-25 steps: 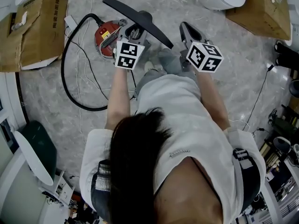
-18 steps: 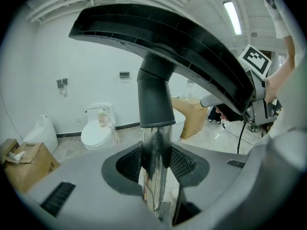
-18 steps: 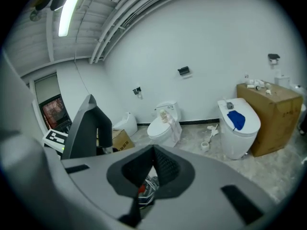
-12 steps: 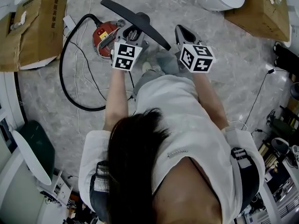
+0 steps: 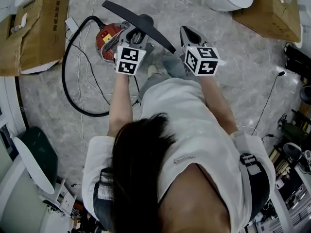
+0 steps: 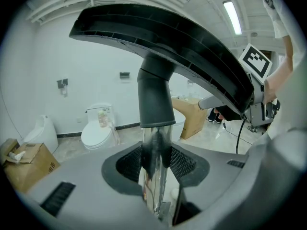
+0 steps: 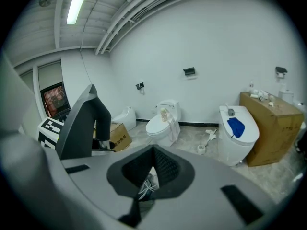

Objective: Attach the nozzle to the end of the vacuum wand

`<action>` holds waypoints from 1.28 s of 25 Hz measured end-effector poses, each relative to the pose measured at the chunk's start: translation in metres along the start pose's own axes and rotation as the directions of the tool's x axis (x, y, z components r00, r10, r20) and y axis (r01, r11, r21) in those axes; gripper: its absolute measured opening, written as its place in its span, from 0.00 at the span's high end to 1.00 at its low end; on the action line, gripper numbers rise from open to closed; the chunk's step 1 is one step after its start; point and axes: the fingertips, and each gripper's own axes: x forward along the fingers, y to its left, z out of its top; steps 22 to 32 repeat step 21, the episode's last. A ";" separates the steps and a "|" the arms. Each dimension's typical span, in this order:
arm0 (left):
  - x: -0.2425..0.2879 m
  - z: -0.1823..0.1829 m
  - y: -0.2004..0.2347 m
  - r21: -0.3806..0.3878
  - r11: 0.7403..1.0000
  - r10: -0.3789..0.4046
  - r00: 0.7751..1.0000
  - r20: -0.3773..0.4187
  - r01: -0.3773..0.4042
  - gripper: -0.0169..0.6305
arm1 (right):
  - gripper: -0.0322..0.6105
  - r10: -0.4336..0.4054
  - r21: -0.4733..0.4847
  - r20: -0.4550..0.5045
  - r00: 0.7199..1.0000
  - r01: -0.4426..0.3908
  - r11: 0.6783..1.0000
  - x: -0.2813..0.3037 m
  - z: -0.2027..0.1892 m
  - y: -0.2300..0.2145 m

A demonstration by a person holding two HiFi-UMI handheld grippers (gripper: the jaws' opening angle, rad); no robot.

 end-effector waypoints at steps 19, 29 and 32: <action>-0.005 0.001 -0.006 0.006 1.000 -0.014 1.000 0.007 0.014 0.75 | 0.93 0.018 -0.087 -0.014 1.000 -0.020 0.996 0.000 -0.001 0.011; -0.004 0.002 -0.007 0.007 1.000 -0.016 1.000 0.005 0.016 0.75 | 0.93 0.015 -0.087 -0.013 1.000 -0.017 0.996 -0.001 -0.001 0.010; -0.004 0.002 -0.007 0.007 1.000 -0.016 1.000 0.005 0.016 0.75 | 0.93 0.015 -0.087 -0.013 1.000 -0.017 0.996 -0.001 -0.001 0.010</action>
